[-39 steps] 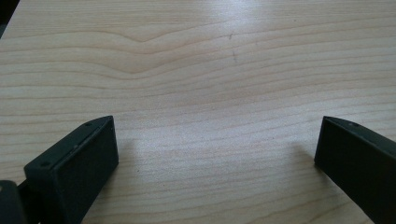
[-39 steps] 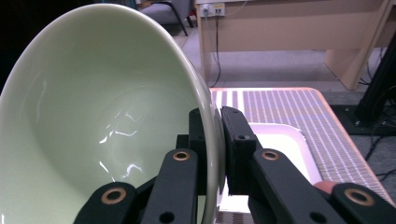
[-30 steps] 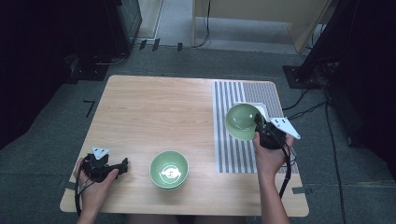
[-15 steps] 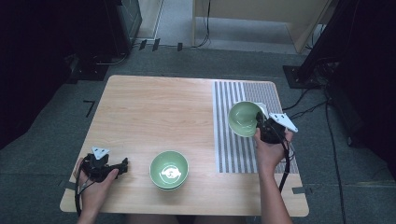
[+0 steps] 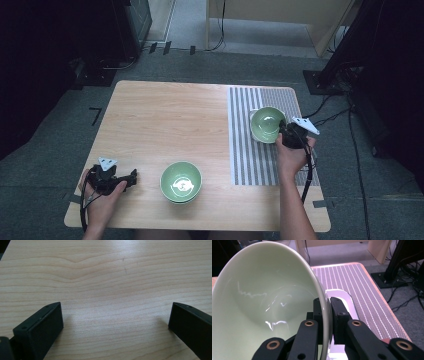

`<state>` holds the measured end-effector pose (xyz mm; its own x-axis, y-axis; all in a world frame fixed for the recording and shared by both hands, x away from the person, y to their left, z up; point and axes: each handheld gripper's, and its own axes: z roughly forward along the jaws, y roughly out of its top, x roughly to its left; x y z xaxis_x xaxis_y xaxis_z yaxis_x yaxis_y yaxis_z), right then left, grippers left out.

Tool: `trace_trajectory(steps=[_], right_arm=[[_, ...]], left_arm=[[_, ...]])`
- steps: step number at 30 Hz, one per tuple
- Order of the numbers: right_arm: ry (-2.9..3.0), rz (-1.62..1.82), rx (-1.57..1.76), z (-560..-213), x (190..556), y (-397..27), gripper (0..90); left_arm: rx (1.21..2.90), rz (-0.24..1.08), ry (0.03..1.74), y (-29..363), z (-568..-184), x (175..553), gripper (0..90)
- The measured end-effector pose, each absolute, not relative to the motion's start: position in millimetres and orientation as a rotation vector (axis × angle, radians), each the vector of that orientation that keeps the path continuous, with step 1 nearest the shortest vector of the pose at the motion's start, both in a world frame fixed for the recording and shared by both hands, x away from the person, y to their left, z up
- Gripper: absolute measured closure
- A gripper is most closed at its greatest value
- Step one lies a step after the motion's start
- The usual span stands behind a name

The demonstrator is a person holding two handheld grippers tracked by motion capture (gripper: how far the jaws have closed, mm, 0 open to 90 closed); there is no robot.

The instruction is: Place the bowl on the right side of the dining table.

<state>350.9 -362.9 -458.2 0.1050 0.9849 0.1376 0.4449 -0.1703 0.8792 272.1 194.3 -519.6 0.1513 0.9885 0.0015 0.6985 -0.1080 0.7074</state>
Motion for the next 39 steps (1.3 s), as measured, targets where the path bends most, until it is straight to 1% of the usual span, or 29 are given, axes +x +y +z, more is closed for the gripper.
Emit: trace_trajectory(steps=[14,25,39], right_arm=[[1.420,0.968,1.850,-474.7,377.9,-376.3,84.5],[1.429,0.939,1.959,-486.0,391.1,-384.9,84.4],[1.431,0.957,2.105,-485.6,403.7,-395.7,82.8]], left_arm=[[1.870,0.667,1.605,194.2,-519.6,272.2,0.0],[1.871,0.667,1.604,194.3,-519.6,272.2,0.0],[1.870,0.667,1.604,194.2,-519.7,272.2,0.0]])
